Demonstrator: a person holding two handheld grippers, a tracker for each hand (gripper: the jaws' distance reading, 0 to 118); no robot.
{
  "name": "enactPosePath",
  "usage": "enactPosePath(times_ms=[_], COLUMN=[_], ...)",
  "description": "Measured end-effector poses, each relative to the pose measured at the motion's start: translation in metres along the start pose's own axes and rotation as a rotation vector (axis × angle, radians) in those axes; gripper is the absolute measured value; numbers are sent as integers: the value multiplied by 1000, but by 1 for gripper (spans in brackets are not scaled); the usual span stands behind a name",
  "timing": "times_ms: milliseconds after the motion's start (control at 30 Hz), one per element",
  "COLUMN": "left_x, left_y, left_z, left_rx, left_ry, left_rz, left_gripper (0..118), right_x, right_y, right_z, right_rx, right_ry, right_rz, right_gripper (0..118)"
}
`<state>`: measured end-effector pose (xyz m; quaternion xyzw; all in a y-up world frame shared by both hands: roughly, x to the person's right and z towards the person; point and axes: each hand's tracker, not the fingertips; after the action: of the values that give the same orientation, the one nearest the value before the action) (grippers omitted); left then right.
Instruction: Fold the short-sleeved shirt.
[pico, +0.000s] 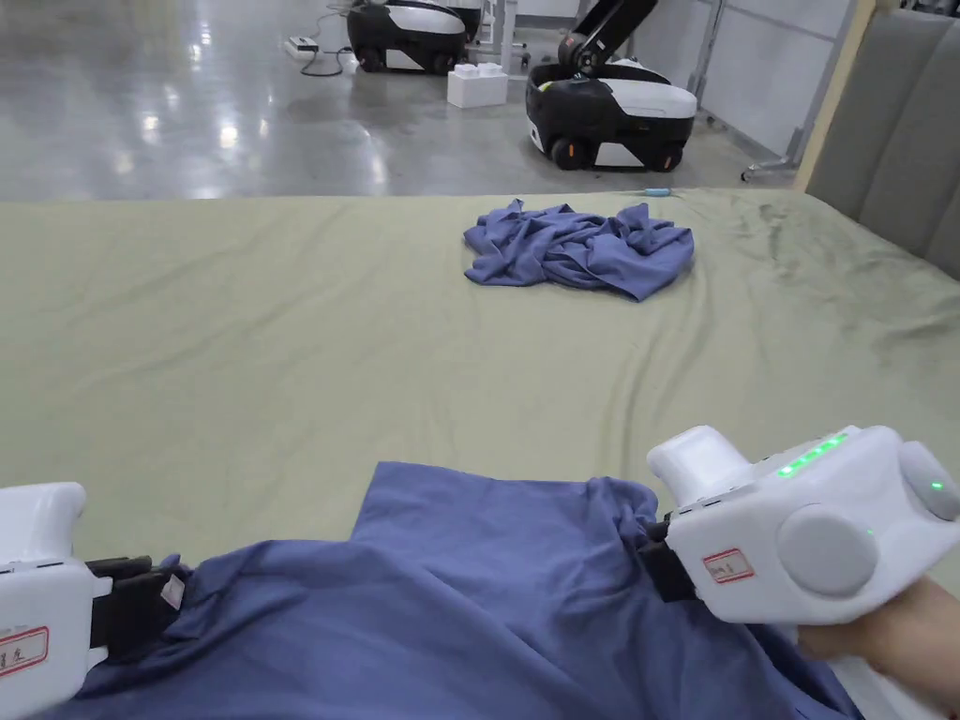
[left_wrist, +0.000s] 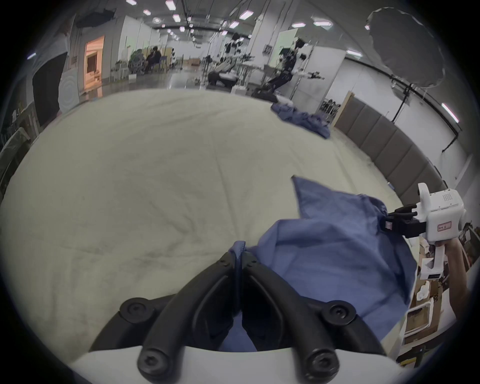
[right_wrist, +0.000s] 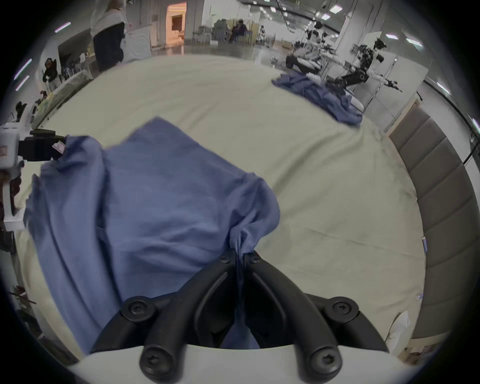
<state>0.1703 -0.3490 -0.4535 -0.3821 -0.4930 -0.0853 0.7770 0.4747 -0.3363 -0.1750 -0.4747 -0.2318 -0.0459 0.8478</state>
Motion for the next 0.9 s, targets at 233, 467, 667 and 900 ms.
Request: enactPosePath(times_ms=[233, 467, 667, 900], left_x=[-2, 0, -3, -1], left_y=[54, 123, 183, 252], left_z=[98, 188, 240, 281], left_rx=[242, 444, 577, 677], left_ry=[-6, 103, 226, 336], left_rz=[55, 12, 5, 9], left_gripper=[4, 4, 4, 4], right_x=[32, 51, 54, 57], right_y=[8, 43, 93, 168], right_z=[100, 204, 269, 312], right_rx=[292, 555, 732, 841], right_ry=[31, -12, -104, -125], right_rz=[-248, -275, -229, -223], right_gripper=[6, 6, 6, 6])
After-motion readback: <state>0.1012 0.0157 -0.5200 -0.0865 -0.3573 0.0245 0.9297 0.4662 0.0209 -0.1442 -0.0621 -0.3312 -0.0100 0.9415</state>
